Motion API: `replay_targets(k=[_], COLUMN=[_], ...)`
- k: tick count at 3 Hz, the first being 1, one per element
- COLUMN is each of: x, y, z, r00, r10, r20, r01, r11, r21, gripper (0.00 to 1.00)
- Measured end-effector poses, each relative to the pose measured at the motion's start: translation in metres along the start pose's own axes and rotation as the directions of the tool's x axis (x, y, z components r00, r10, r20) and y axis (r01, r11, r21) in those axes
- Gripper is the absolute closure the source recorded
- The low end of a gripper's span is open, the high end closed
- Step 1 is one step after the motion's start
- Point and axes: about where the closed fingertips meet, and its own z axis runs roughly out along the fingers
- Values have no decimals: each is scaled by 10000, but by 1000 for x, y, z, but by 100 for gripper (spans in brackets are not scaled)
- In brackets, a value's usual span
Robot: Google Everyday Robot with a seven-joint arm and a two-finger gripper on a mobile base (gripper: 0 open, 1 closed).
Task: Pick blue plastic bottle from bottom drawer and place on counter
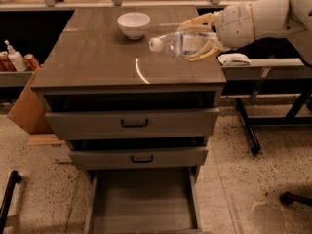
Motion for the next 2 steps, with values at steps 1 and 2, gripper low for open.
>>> replay_targets(k=[1,2], x=[0,4], y=[0,-7], z=[0,8], r00=[10000,9991], r10=[0,394], r20=[0,-163], r01=[0,-394], r11=[10000,9992], r21=[0,16], gripper=[100,100])
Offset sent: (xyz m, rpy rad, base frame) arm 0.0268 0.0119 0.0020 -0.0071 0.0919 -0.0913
